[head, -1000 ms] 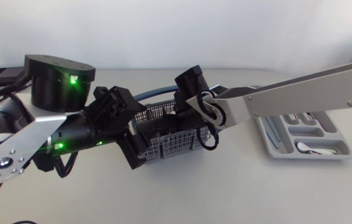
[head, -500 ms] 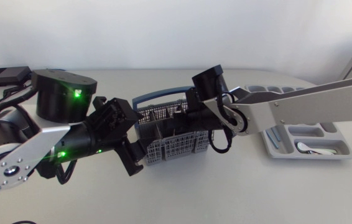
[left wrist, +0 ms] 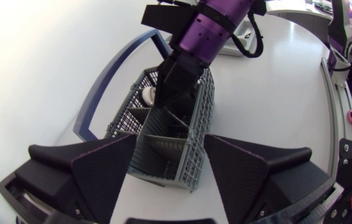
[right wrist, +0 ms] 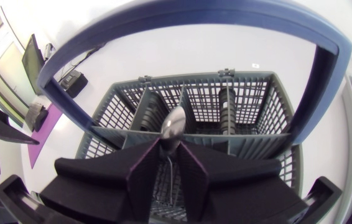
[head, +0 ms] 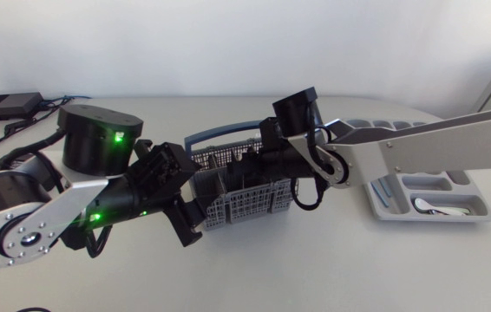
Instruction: Unload the cutlery basket into the drawer organizer.
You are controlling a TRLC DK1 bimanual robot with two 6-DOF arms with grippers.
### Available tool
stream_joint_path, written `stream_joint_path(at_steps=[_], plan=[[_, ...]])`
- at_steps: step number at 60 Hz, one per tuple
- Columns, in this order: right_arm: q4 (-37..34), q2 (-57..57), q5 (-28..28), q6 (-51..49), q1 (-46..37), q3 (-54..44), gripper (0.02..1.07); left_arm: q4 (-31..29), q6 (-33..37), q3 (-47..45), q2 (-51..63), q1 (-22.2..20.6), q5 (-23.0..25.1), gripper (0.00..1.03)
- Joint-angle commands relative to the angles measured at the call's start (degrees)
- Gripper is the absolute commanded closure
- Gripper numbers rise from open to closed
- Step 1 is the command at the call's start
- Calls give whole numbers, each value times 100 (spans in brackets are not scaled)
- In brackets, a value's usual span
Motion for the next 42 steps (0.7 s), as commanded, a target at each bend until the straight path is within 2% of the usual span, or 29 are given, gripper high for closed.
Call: stream_joint_path(at_steps=[1, 4, 24, 42], plan=[[101, 42, -56, 189, -11, -109, 83, 65, -118, -156, 88, -38, 52, 27], [110, 95, -56, 189, -2, -92, 88, 65, -118, -156, 88, -38, 61, 27], [250, 174, -47, 75, 6, -127, 100, 65, -118, -173, 88, -56, 52, 27], [347, -11, -29, -119, 41, -347, 101, 47, -118, -226, 35, -65, 52, 27]])
